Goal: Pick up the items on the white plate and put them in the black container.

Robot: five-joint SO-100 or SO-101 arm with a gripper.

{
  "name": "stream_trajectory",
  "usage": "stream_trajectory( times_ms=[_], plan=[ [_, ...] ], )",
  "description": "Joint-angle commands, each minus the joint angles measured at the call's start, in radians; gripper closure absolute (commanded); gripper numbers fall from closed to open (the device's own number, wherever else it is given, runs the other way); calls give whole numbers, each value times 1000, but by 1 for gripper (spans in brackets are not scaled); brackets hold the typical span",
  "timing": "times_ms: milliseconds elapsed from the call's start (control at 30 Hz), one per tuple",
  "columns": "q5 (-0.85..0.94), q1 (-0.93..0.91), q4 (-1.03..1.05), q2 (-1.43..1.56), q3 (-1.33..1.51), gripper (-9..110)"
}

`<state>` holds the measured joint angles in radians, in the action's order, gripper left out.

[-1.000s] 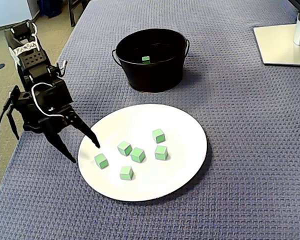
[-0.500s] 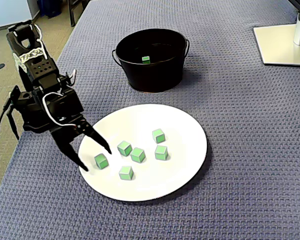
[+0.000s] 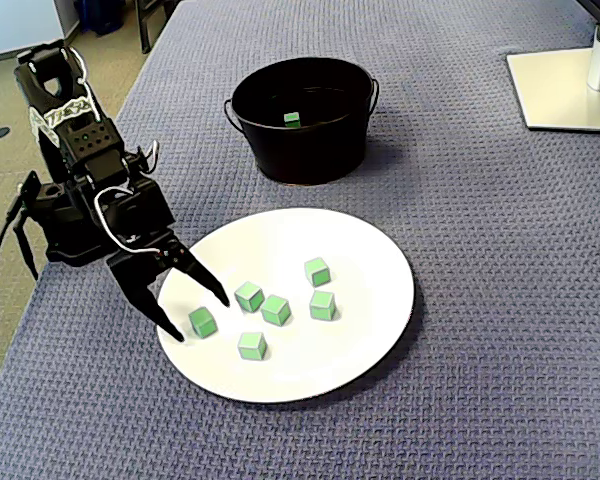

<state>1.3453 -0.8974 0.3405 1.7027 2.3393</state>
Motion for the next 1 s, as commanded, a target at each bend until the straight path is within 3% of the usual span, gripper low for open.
stream_trajectory(
  times_ms=[0, 200, 500, 733, 800, 967],
  plan=[
    [5, 20, -21, 8, 15, 78],
    [11, 25, -83, 9, 60, 81],
    [14, 31, -123, 9, 95, 101],
    [-31, 25, -123, 37, 54, 101],
    [-78, 12, -37, 63, -54, 101],
    [-287, 18, 426, 81, -569, 101]
  ],
)
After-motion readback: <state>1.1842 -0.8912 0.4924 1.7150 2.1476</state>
